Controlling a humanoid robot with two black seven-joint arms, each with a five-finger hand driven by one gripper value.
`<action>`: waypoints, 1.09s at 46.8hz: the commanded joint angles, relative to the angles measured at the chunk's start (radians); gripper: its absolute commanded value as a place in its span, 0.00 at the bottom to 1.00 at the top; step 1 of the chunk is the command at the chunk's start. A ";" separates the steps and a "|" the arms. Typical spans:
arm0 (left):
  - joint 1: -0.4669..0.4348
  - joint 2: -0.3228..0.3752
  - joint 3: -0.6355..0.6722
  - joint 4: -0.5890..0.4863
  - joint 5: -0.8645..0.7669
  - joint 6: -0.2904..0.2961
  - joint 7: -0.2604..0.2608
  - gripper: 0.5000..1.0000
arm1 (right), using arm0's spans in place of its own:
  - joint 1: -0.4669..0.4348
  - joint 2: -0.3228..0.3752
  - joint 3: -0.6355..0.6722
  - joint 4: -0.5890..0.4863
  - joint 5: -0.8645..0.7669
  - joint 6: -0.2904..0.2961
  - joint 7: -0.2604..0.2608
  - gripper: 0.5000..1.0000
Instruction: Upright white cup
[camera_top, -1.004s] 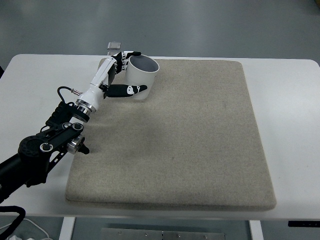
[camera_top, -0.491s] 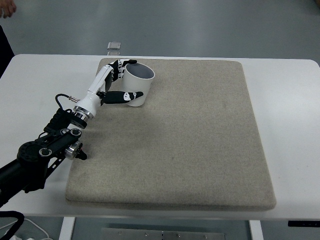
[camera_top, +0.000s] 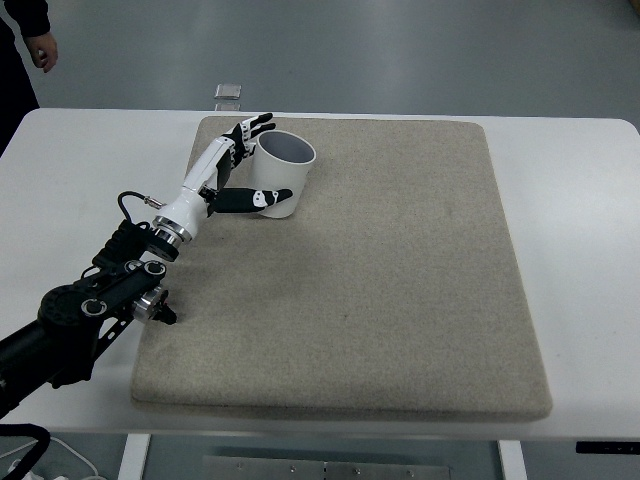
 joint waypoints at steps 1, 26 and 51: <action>0.000 0.000 -0.001 -0.001 -0.001 0.000 0.000 0.98 | -0.001 0.000 0.000 0.000 0.000 0.000 0.000 0.86; -0.007 0.018 -0.015 -0.055 -0.007 0.001 0.000 0.98 | 0.001 0.000 0.000 0.000 0.000 0.000 0.000 0.86; -0.151 0.040 -0.038 -0.044 -0.144 0.017 0.000 0.98 | 0.001 0.000 0.000 0.000 0.000 0.000 0.000 0.86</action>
